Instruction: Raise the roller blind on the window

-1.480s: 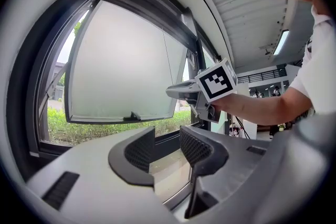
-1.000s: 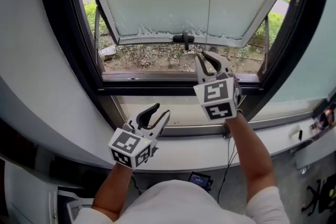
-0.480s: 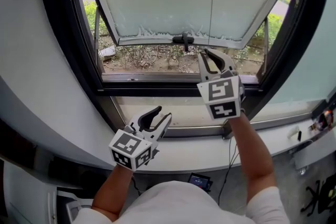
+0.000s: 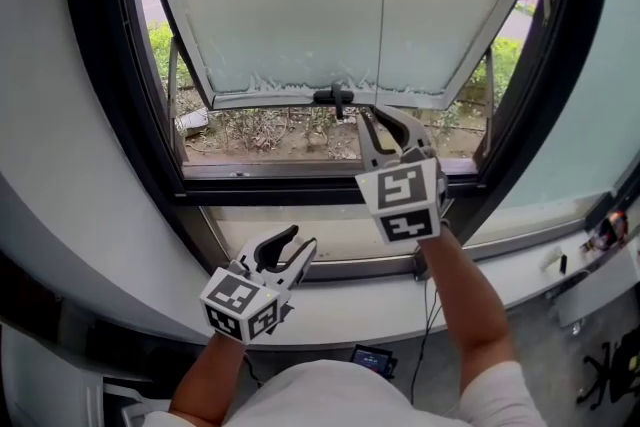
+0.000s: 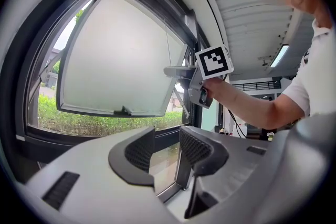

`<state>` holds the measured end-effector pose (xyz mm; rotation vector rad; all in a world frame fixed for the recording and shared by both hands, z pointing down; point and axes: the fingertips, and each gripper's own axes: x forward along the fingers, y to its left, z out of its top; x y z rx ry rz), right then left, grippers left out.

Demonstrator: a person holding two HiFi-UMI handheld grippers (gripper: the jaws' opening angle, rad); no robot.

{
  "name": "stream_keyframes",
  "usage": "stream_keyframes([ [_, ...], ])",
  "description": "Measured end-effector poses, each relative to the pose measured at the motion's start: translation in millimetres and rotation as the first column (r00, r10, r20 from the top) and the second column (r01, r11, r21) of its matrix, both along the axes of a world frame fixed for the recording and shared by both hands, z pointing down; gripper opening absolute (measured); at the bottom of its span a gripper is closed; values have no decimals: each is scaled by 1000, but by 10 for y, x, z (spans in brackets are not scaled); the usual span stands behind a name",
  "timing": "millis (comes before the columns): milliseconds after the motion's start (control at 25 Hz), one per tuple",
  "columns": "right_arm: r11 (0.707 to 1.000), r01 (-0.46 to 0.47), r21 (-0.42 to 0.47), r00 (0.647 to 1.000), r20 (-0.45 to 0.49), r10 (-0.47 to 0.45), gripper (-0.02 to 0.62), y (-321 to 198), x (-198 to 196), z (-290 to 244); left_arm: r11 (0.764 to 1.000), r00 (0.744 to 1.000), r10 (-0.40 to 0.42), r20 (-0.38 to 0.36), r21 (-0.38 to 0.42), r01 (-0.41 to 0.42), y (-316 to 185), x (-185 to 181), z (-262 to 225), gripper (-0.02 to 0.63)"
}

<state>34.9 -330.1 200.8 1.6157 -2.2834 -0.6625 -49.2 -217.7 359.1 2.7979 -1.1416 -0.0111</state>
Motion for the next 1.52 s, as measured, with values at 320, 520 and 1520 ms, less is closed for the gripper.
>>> stream_keyframes([
  [320,999,-9,45,1000,26,7,61,-1,67,-204,1000,1000,9,-6,0,-9,-29,23,-25,164],
  [520,998,-10,62,999,31,8,61,1,89,-282,1000,1000,4,-12,6,-4,-54,1,-58,164],
  [1520,992,-6,122,1000,21,3,61,57,38,-616,1000,999,13,-29,8,-13,-55,-19,-95,164],
])
